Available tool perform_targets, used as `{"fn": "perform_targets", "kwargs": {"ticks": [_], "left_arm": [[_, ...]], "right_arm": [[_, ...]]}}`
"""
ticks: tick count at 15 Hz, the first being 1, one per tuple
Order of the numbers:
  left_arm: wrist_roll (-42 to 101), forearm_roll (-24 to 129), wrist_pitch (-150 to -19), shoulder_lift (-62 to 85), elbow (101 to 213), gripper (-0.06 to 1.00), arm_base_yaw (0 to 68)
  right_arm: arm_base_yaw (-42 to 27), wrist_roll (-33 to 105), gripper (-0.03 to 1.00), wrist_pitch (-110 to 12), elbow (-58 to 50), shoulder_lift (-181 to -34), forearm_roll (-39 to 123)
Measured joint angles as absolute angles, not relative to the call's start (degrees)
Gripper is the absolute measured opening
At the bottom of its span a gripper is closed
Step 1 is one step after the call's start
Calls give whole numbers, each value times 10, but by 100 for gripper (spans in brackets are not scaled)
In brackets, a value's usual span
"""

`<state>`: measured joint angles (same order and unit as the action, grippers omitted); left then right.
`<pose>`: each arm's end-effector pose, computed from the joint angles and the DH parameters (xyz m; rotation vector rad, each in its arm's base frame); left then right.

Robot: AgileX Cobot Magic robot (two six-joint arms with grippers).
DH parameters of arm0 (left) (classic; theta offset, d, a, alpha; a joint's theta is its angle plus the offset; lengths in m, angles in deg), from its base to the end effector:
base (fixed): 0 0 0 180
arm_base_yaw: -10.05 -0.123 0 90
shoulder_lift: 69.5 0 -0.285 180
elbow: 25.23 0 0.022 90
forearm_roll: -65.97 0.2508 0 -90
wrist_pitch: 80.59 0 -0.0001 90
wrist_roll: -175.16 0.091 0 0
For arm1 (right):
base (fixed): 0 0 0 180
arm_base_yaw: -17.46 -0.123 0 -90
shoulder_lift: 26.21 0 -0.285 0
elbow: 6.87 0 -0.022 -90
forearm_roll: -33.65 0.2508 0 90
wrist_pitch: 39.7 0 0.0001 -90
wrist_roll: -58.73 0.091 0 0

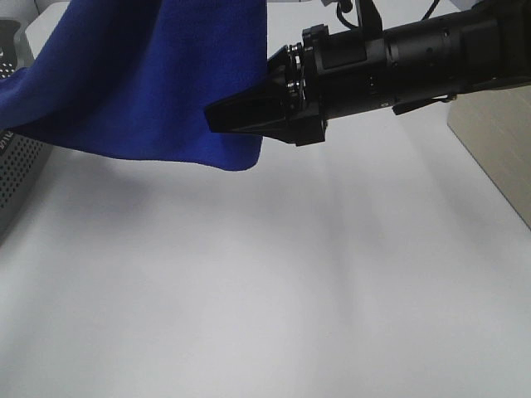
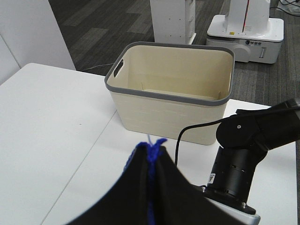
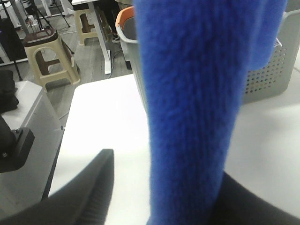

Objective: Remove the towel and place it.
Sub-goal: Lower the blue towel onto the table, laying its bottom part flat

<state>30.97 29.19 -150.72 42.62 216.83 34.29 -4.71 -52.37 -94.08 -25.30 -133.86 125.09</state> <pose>0.3010 -0.1917 0.5321 1.1096 1.6544 -0.6316 0.2924 0.1991 0.2350 -1.1982 1.6707 1.0505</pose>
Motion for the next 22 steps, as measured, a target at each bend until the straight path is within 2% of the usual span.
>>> {"fn": "perform_targets", "kwargs": {"ticks": [3, 6, 8, 12, 16, 18, 20, 22], "left_arm": [[310, 302, -1507, 426, 2168, 0, 343], [309, 302, -1507, 426, 2168, 0, 343], [309, 302, -1507, 426, 2168, 0, 343], [282, 322, -1508, 428, 2168, 0, 343], [240, 331, -1466, 439, 2168, 0, 343], [199, 331, -1437, 439, 2168, 0, 343], [185, 331, -1410, 439, 2168, 0, 343], [172, 347, -1409, 431, 2168, 0, 343]], "right_arm": [[-47, -494, 37, -916, -253, -1316, 1204], [-47, -433, 12, -887, -251, -1297, 1147], [-47, -388, 1, -876, -251, -1288, 1111], [-47, -191, 0, -802, -241, -1219, 951], [-47, 55, 0, -766, -180, -1139, 652], [-47, 163, 0, -779, -133, -1112, 515], [-47, 211, 0, -806, -94, -1099, 452], [-47, 226, 0, -908, -7, -1093, 424]]}}
